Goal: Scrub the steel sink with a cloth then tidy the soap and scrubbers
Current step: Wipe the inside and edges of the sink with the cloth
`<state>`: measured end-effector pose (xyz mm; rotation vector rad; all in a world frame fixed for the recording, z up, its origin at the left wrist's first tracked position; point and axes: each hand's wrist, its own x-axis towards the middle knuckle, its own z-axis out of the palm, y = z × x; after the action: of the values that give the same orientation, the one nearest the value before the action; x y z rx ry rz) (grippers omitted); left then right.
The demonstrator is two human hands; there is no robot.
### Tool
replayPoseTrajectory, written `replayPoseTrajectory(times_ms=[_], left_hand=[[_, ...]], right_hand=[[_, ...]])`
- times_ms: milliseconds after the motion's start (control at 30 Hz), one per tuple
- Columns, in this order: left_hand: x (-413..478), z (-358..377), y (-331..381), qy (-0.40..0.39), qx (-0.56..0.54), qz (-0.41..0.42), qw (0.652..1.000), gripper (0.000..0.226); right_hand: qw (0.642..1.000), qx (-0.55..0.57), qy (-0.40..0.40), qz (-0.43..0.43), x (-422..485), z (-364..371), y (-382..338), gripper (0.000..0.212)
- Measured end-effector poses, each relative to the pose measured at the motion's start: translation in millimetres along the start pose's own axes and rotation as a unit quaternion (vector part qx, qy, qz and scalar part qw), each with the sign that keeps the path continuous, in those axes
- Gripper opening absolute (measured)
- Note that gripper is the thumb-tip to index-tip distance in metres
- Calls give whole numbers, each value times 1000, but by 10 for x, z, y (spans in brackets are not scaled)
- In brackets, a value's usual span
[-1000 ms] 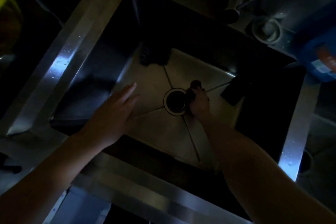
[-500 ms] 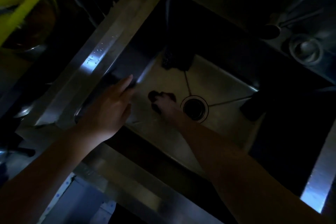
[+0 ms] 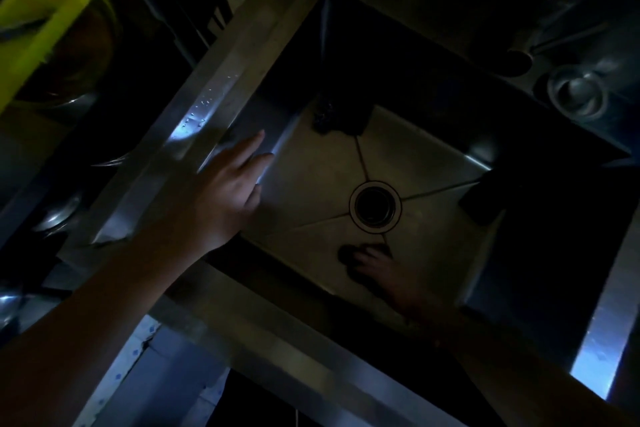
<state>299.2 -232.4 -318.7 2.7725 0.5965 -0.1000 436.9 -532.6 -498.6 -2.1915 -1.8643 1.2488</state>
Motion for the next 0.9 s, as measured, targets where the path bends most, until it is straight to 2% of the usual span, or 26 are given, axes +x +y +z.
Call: replayPoseTrajectory(times_ms=[67, 100, 200, 233, 267, 300, 367, 433, 533, 667, 733, 800, 900], left_hand=[[-2, -6, -6, 3, -20, -10, 1000, 42], [-2, -6, -21, 4, -29, -14, 999, 41], [-18, -14, -94, 2, -12, -8, 1000, 40], [-26, -18, -117, 0, 1, -4, 1000, 41], [-35, -25, -132, -1, 5, -3, 1000, 41], [-48, -29, -139, -1, 2, -4, 1000, 41], [-72, -30, -149, 5, -6, -5, 1000, 41], [-91, -36, -159, 4, -13, -9, 1000, 41], [-124, -52, -184, 9, -24, -26, 999, 42], [-192, -78, -308, 24, -27, -16, 999, 40], [-222, -104, -393, 29, -12, 13, 999, 38], [-239, -127, -476, 30, 1, 38, 999, 37], [-237, -182, -590, 24, 10, 30, 999, 41]], right_hand=[[992, 64, 32, 105, -178, -23, 89, 46], [976, 121, 90, 158, -234, -35, 117, 48], [876, 241, 283, 309, -329, -60, 128, 38], [845, 266, 304, 351, -317, -77, 100, 39], [829, 281, 301, 379, -297, -93, 66, 40], [833, 275, 281, 390, -258, -104, 31, 42], [882, 222, 208, 359, -160, -92, -45, 47], [936, 159, 124, 289, -41, -72, -140, 51], [978, 100, 25, 182, 189, -53, -317, 54], [998, 28, -36, 49, 529, -51, -605, 49], [995, -39, -90, -30, 729, -55, -751, 45], [989, -71, -122, -50, 929, -81, -867, 43], [985, -90, -134, -56, 1140, -148, -990, 42]])
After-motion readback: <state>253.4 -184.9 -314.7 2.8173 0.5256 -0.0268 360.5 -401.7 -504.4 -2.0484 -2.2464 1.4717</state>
